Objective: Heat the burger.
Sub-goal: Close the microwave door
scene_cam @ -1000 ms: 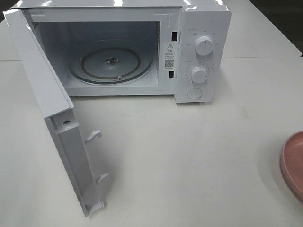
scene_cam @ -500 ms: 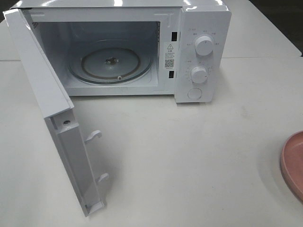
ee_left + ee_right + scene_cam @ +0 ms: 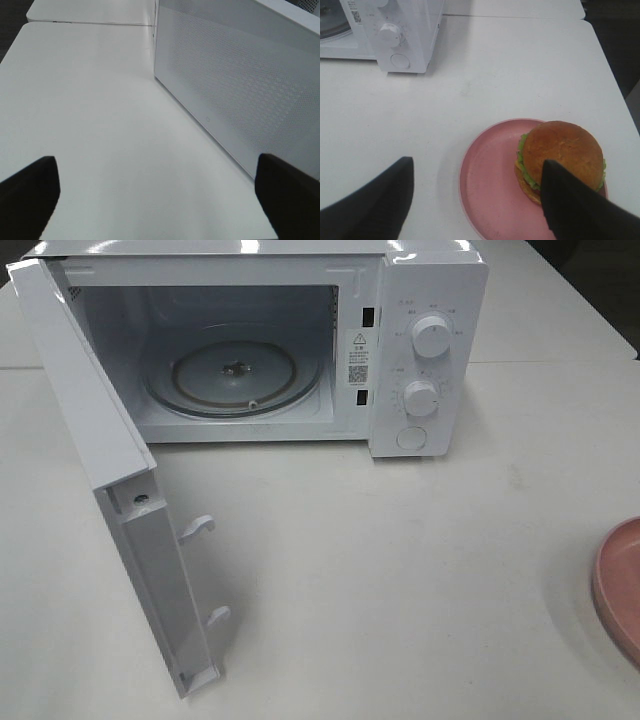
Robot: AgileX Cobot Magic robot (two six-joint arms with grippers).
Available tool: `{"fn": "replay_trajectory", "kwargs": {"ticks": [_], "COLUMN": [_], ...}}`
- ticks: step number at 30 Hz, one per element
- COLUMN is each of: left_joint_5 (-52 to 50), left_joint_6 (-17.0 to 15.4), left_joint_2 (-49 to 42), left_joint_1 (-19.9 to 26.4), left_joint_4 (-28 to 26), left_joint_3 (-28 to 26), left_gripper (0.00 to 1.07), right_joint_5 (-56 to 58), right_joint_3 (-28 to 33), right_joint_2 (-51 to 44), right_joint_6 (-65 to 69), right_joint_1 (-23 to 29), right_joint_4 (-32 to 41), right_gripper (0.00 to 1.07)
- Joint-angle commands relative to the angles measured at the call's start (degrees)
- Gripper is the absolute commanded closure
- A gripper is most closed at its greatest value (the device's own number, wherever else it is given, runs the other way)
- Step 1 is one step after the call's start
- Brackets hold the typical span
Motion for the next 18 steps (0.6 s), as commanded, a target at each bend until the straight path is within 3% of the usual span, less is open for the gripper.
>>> {"fn": "replay_trajectory", "kwargs": {"ticks": [1,6,18], "left_joint_5": [-0.1,-0.1,-0.1], "left_joint_6": [0.0,0.0,0.0], "left_joint_2": [-0.3,-0.3,-0.3], "left_joint_1": [0.2,0.2,0.2], "left_joint_4": [0.1,0.1,0.1], "left_joint_3": [0.2,0.2,0.2], "left_gripper": [0.08,0.08,0.08], "right_joint_5": [-1.0,0.9,4.0], "right_joint_3": [0.2,0.3,1.8], "right_joint_2": [-2.5,-7.7,-11.6], "right_joint_6": [-1.4,-1.8,-5.2], "right_joint_1": [-1.9,-5.7,-7.1], "right_joint_4": [0.5,1.9,5.3], "right_gripper": [0.37,0.38,0.38]}}
